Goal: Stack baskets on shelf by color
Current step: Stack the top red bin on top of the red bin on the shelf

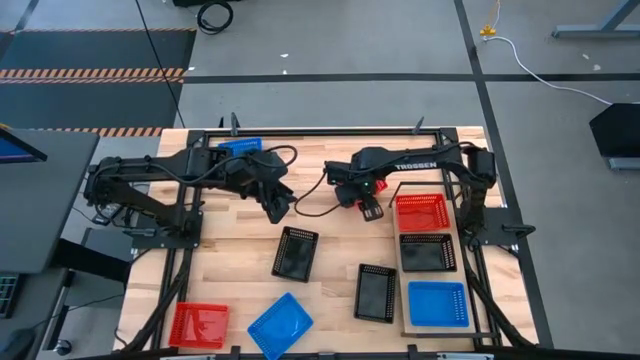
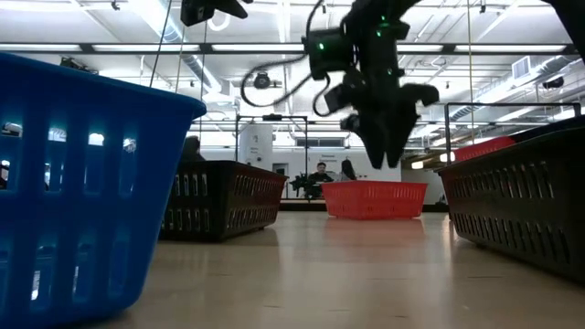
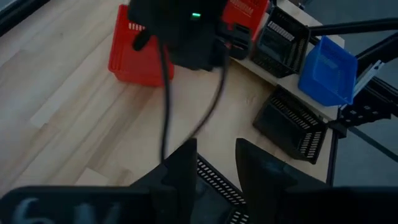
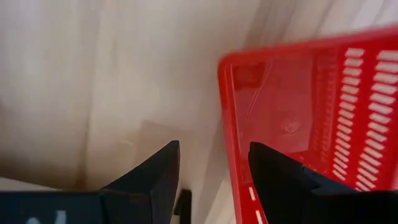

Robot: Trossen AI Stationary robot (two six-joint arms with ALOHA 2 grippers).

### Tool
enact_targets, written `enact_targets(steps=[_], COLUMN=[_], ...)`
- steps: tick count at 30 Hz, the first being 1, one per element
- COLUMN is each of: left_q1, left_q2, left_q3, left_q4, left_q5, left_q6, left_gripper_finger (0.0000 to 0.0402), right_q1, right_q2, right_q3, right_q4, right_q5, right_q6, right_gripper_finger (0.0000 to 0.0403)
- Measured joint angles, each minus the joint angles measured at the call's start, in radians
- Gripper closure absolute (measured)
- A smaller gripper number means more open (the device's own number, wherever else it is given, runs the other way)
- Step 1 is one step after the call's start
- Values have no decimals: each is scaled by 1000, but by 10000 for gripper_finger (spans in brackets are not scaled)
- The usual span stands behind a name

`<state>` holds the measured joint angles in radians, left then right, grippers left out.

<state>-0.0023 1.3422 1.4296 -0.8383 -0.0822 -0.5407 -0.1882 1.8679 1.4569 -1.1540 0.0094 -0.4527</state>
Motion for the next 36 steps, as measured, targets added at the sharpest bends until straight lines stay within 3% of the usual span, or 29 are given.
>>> enact_targets(steps=[6, 12, 17, 22, 24, 28, 36], left_q1=[-24, -31, -30, -30, -30, -29, -27], left_q2=[0, 0, 0, 0, 0, 0, -2], left_q3=[0, 0, 0, 0, 0, 0, 0], left_q4=[0, -1, -2, -2, -2, -1, 5], left_q5=[-29, -30, -30, -30, -30, -34, -58], left_q6=[-33, -66, -79, -79, -77, -76, -49], left_gripper_finger=[285, 285, 285, 285, 285, 285, 285], right_q1=[-20, -25, -22, -6, 2, 30, 72], right_q2=[0, 0, 0, 1, 0, 2, 2], right_q3=[-62, -104, -174, -180, -146, -35, 355], right_q4=[95, 153, 158, 140, 130, 111, -18], right_q5=[35, -36, -96, -67, -51, 0, 81], right_q6=[-26, -22, -22, -10, -4, 0, -6], right_gripper_finger=[207, 220, 277, 371, 392, 386, 391])
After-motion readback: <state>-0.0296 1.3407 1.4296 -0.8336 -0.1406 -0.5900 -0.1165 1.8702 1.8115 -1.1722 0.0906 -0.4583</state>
